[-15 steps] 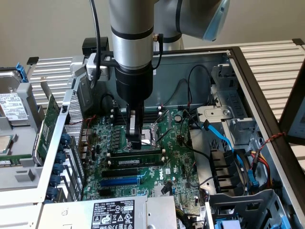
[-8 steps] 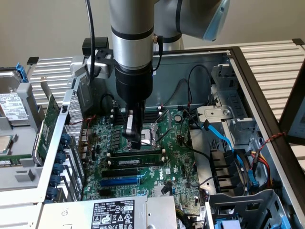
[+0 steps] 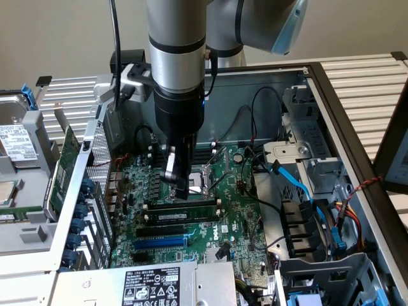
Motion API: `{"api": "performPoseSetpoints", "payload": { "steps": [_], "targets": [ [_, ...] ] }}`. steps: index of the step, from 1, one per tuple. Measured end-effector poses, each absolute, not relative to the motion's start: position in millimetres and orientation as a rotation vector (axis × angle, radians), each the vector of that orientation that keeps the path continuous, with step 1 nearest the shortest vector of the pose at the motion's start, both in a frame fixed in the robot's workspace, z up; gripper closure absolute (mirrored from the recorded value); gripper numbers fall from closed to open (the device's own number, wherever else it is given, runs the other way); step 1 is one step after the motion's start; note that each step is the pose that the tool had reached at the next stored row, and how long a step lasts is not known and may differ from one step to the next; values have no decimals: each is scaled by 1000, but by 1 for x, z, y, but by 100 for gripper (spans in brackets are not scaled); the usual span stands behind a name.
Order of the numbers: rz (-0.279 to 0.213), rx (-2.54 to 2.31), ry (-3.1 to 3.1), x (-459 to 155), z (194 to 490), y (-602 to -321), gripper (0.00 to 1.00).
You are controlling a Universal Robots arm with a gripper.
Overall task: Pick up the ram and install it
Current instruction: 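Press down the ram until it locks into place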
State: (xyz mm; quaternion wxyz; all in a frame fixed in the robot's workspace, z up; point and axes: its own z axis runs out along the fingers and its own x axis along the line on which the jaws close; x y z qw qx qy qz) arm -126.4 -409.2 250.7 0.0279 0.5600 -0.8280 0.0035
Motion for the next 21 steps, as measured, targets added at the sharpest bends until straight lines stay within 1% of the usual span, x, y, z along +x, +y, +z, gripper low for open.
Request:
{"api": "performPoseSetpoints", "payload": {
  "steps": [16, 21],
  "targets": [
    [17, 1485, -2715, -126, 251, -409, 90],
    [29, 1419, -2766, -126, 250, -409, 90]
  ]
}}
